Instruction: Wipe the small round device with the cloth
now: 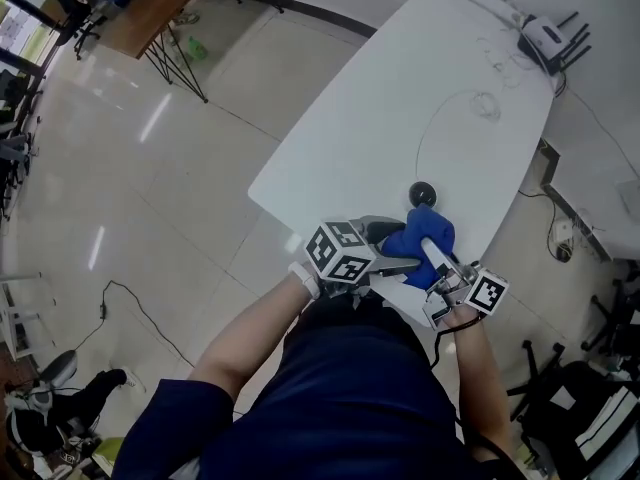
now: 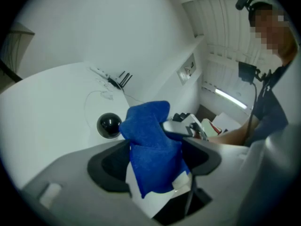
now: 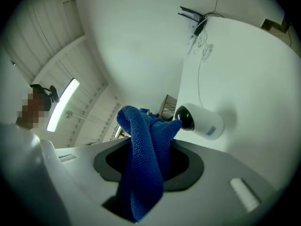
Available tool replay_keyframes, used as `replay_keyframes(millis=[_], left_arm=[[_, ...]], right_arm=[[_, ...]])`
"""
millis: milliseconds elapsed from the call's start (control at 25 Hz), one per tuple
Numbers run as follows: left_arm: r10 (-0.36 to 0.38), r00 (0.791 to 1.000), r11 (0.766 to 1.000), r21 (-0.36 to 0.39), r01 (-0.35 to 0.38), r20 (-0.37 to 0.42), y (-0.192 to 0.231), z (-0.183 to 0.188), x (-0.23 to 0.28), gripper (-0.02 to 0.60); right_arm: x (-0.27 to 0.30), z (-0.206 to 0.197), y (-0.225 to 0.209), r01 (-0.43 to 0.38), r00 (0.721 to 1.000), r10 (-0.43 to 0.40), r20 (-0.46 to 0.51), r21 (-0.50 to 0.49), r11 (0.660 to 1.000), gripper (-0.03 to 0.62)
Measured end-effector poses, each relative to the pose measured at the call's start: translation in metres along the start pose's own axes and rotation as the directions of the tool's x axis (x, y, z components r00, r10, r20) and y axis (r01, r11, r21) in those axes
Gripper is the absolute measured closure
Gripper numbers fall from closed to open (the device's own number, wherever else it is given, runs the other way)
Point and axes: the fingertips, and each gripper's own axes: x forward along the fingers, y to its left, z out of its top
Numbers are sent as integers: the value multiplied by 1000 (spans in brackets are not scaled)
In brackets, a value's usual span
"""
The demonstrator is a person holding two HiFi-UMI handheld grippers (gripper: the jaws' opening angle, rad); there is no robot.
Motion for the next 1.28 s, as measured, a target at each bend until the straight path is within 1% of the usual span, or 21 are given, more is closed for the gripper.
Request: replay_keyframes(millis=[80,160,240,280,360,400,480,560,640,720,800,840,920,1000,1120,1160,1200,1280], left_arm=[[-5,999,999,32,6,-33,-6,-4,1,238],[25,999,999,48,-22,-46,-5,-7,5,247],[57,998,998,38,-55,-31,-1,-8,6,284],[65,998,998,24,-65,-14,1,-7,6,303],[69,997,998,3,-70,26,1,-2,3,368],[73,996,997,7,-73,43,1,1,2,413],[102,993,993,47,-105,59,1,5,1,436],[167,984,978,118,-173,59,6,10,-2,440],[237,970,951,191,-243,56,16,18,-6,442],[292,955,919,261,-294,47,29,29,-8,445],[322,947,892,326,-312,25,42,39,-4,446],[322,947,887,348,-303,4,45,43,0,446],[307,951,887,375,-269,-43,48,52,11,446],[297,951,891,385,-242,-90,54,59,20,445],[306,939,895,384,-228,-155,71,68,24,443],[300,937,900,378,-217,-176,75,71,22,443],[284,938,910,363,-198,-201,77,73,20,443],[226,943,943,298,-148,-245,81,73,15,443]], right_arm=[[7,-7,9,-34,998,34,-52,-15,999,398],[14,-11,16,-51,995,46,-93,-44,998,351],[18,-12,22,-69,992,63,-111,-54,996,288],[18,-11,24,-77,991,70,-113,-57,995,267],[17,-7,27,-87,991,79,-108,-72,994,248],[17,-4,28,-88,992,80,-101,-85,992,235],[17,2,29,-79,994,70,-81,-121,989,236],[16,7,27,-46,998,38,-49,-159,986,237],[13,16,22,-2,1000,1,-3,-186,983,237],[6,32,17,42,998,-31,59,-198,979,237],[-3,52,11,90,988,-64,141,-189,978,237],[-7,63,8,111,980,-78,182,-179,978,237],[-16,80,0,145,962,-102,253,-158,977,240],[-23,94,-10,180,943,-133,307,-133,975,260],[-31,105,-24,223,919,-180,350,-85,971,288],[-32,105,-28,235,915,-195,353,-73,969,298],[-33,105,-32,245,913,-208,352,-64,967,304],[-33,104,-38,258,909,-225,350,-49,965,316]])
